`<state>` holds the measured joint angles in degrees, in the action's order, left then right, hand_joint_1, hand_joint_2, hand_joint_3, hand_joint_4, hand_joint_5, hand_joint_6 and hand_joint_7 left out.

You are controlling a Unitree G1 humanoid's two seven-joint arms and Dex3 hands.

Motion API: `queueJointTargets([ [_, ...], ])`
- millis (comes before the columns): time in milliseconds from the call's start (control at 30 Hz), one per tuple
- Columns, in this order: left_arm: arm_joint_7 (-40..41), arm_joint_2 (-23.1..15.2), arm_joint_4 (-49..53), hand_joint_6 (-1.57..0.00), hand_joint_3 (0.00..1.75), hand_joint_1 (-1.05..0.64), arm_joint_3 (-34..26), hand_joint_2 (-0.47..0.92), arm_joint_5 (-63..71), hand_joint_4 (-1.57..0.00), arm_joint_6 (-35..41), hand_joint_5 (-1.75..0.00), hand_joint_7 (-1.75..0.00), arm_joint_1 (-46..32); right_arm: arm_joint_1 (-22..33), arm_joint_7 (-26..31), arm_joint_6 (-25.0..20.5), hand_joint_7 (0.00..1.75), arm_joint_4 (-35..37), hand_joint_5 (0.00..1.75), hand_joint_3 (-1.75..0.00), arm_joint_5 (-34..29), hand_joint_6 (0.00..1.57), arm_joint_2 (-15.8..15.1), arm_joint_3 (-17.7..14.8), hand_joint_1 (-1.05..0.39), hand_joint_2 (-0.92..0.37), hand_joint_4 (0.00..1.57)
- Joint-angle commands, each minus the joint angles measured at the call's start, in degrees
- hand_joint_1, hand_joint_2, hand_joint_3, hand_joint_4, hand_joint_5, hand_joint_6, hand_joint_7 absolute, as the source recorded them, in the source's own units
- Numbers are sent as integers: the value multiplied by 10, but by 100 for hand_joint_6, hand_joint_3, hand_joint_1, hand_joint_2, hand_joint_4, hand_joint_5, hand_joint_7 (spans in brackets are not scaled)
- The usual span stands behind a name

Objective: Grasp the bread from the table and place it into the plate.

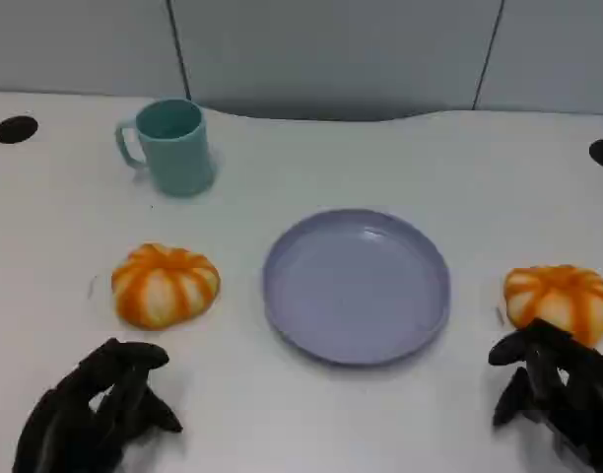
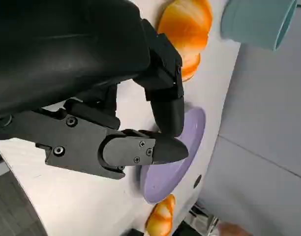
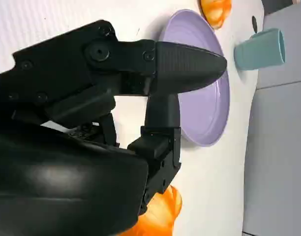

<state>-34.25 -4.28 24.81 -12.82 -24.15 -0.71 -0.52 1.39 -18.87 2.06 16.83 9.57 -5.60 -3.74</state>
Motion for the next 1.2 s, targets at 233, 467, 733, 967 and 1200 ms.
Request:
queueJointTargets([
  [233,0,-9,5,-44,36,-60,0,92,3,-45,3,-171,-125,-5,4,-1,5,152,10,175,-59,-2,47,-11,-3,-29,-92,56],
  [467,13,-8,-8,-44,36,-60,3,92,10,-45,9,-170,-126,-8,6,3,-7,151,0,175,-58,-2,48,-11,-3,-31,-92,56],
  [733,88,-24,-35,-42,34,-57,31,92,169,-37,-240,-166,-118,-21,6,3,6,154,7,175,-58,1,47,-1,0,-30,-92,55],
  [967,229,-169,-180,-43,26,-68,76,92,550,-19,-294,-116,-30,-9,1,0,15,155,18,175,-59,3,46,5,2,-31,-92,56],
  [1200,244,-216,-285,-31,5,-67,102,91,673,-4,-223,-59,-1,3,-3,12,-7,154,15,175,-58,2,47,13,5,-31,-92,60],
])
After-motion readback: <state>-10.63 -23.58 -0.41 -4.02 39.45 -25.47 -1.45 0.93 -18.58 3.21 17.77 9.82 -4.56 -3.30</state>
